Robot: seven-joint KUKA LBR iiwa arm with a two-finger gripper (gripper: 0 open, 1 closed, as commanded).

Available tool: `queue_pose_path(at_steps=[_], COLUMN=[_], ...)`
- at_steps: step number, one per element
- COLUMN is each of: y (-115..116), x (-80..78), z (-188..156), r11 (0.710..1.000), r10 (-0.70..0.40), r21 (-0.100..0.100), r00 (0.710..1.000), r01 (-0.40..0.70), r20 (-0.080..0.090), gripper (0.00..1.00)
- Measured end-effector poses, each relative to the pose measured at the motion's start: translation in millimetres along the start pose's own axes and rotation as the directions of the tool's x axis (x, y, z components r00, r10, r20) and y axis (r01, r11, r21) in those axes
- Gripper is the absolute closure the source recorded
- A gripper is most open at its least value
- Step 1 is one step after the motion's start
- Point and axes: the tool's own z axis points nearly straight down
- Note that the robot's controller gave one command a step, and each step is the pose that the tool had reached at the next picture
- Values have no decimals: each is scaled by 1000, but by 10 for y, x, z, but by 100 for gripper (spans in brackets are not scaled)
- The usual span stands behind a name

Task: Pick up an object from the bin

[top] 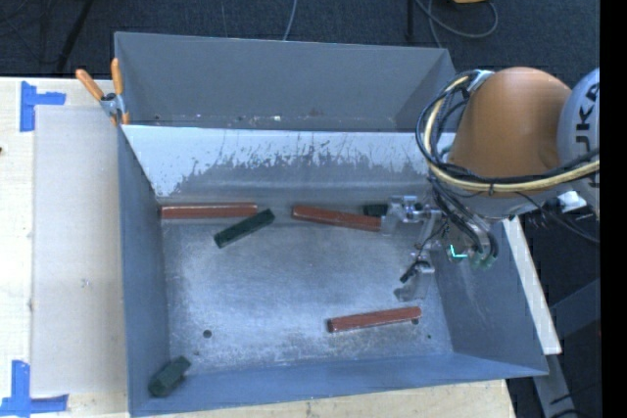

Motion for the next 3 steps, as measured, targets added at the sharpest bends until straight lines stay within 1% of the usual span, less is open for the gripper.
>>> queue_pose_path(at_steps=[1,2,3], y=[-1,-2,386], x=[389,360,477], z=[1372,1329,-182], r11=[1000,1000,997], r10=[22,20,77], r21=[0,1,-2], r00=[1000,1000,997], r01=[-22,-20,-77], r20=[-1,8,16], gripper=[0,100,100])
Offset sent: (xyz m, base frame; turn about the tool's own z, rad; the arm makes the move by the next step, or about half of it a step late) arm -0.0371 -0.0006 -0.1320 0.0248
